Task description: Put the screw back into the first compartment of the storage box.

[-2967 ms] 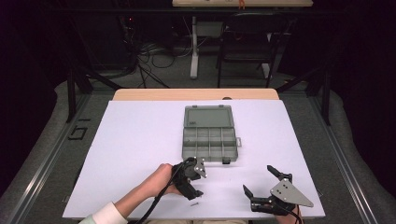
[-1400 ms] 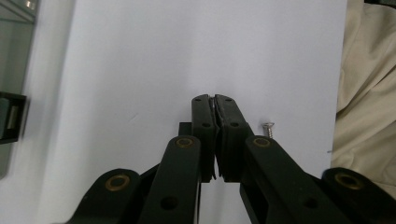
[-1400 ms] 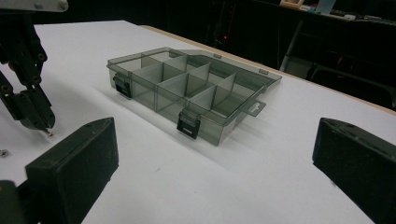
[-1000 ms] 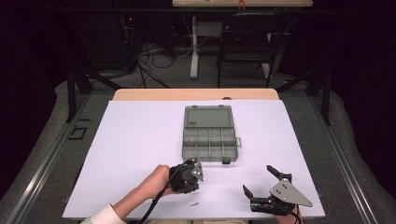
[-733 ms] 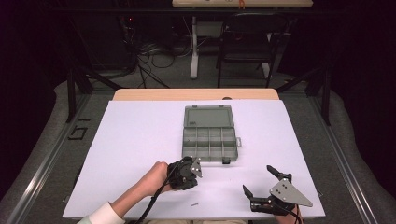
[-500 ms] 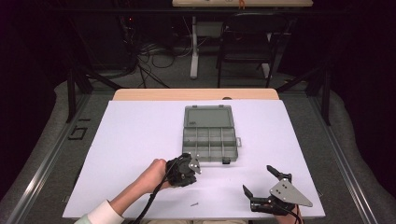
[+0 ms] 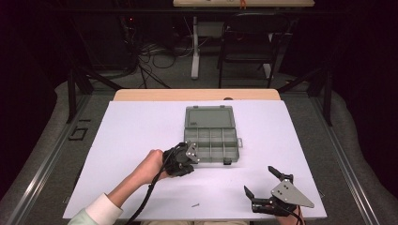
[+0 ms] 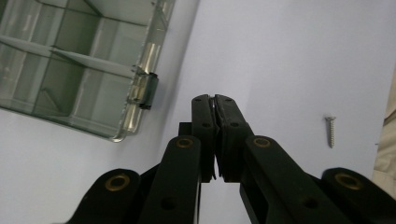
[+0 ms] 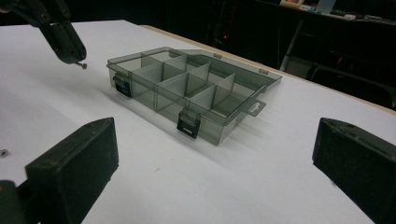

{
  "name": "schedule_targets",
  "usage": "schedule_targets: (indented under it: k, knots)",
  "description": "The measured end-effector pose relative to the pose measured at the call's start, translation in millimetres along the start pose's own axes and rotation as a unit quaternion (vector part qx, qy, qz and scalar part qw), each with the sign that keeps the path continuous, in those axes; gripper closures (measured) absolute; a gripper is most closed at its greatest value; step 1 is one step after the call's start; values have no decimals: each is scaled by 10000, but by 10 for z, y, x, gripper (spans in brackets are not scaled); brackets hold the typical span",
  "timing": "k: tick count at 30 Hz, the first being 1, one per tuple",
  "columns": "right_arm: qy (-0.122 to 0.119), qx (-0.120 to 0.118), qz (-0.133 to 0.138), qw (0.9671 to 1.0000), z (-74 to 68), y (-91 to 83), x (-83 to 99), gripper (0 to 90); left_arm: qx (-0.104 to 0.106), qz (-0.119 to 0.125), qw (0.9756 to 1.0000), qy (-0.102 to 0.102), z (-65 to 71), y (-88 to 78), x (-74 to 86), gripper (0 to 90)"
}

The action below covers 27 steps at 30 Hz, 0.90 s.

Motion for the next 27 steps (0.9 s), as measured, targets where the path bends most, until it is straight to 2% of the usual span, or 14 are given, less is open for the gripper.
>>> schedule_targets:
  k: [11, 12, 21, 22, 27]
  knots:
    - [-4, -5, 14, 10000, -1, 0, 0, 0, -142, 68, 9997, -179, -214, -91, -74, 877]
    - [-12, -4, -3, 10000, 1, -1, 1, 0, -151, 81, 9995, -256, -254, -105, -85, 877]
    - [-11, -1, -1, 10000, 0, -1, 1, 0, -279, 124, 9986, -421, -434, -160, -159, 877]
    - [-9, -1, -2, 10000, 0, -1, 1, 0, -285, 148, 9983, -489, -479, -169, -185, 877]
    - [-2, -3, 15, 10000, -1, 0, 0, 0, -350, 142, 9978, -548, -570, -171, -243, 877]
Point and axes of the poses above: each handheld gripper's, and its own axes: y roughly forward along the jaws, x roughly out of its underside, z roughly to its right, the point moved 2 cm from there along y, roughly forward along the jaws, and after that the axes turned 13 degrees about -y, right-handed, at the moved point
